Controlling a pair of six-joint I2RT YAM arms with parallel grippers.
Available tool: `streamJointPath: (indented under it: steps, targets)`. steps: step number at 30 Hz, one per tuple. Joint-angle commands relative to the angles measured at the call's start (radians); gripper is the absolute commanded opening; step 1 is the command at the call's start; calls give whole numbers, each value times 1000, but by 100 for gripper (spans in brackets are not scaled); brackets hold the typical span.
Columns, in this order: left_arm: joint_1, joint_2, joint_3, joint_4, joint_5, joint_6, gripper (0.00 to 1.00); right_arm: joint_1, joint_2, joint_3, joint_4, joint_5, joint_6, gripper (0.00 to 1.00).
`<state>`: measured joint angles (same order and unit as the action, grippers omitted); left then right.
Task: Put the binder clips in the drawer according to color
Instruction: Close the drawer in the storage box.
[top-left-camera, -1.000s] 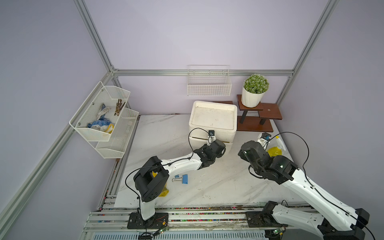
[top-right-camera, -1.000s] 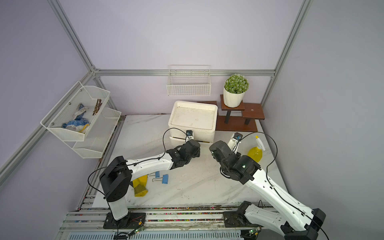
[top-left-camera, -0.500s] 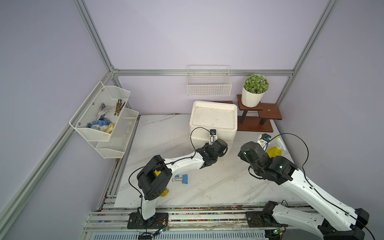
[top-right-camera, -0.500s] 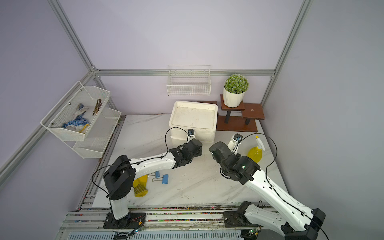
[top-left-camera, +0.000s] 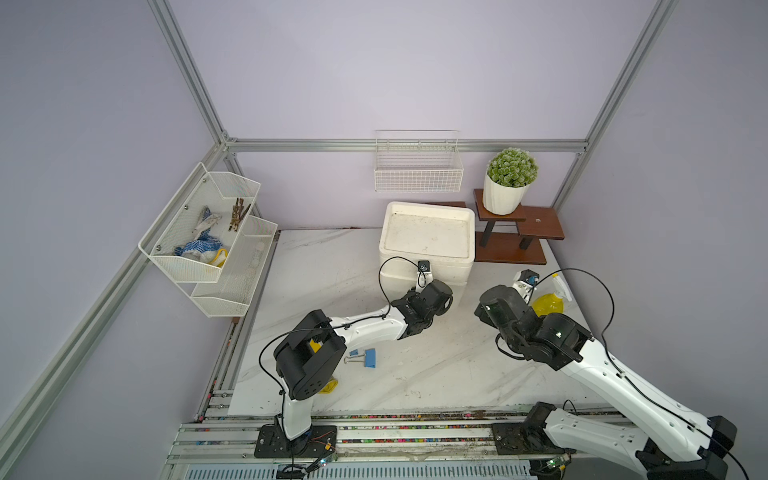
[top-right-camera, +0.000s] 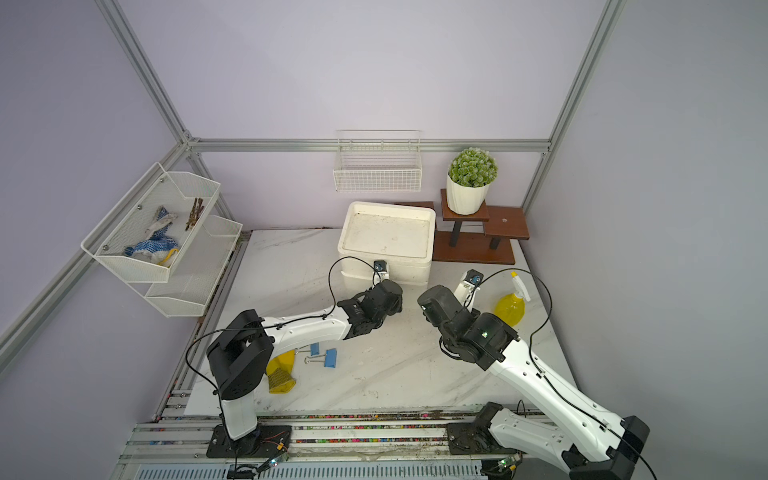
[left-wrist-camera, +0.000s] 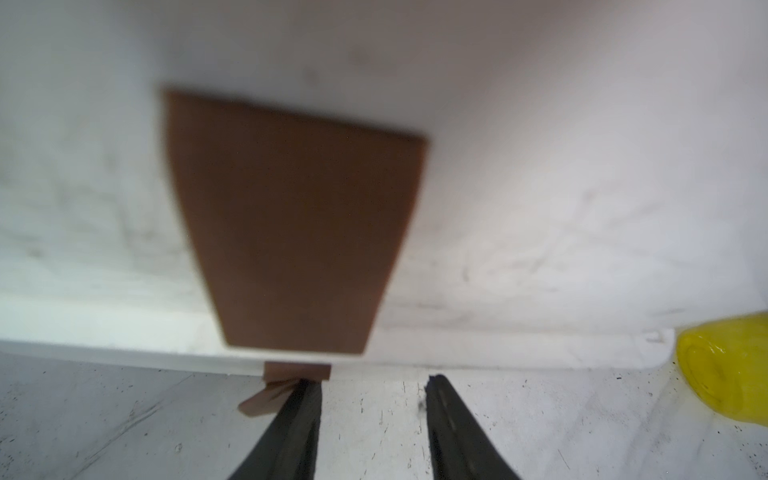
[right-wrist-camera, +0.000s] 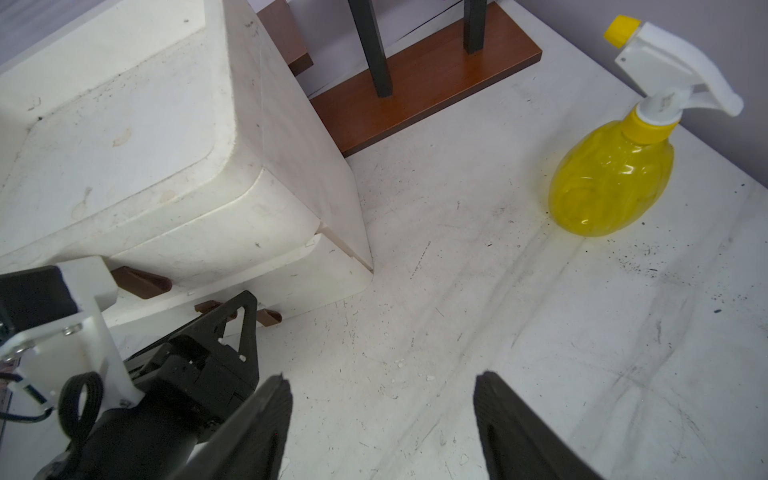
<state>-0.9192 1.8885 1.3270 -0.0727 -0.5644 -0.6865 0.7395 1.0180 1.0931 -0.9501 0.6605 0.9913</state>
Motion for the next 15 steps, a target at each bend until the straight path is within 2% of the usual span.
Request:
streamJointPath:
  steps: [1,7,12,15]
  targets:
    - [36,18,9,116,-51,14,46,-4,-15,-13,10,5,10,75]
    - [37,32,-40,220,-90,5,53,-4,-18,-19,14,0,12,75]
    - [45,46,-48,240,-96,5,67,-4,-17,-30,19,-5,15,75]
    - [47,46,-47,225,-79,0,67,-4,-16,-36,23,-12,22,75]
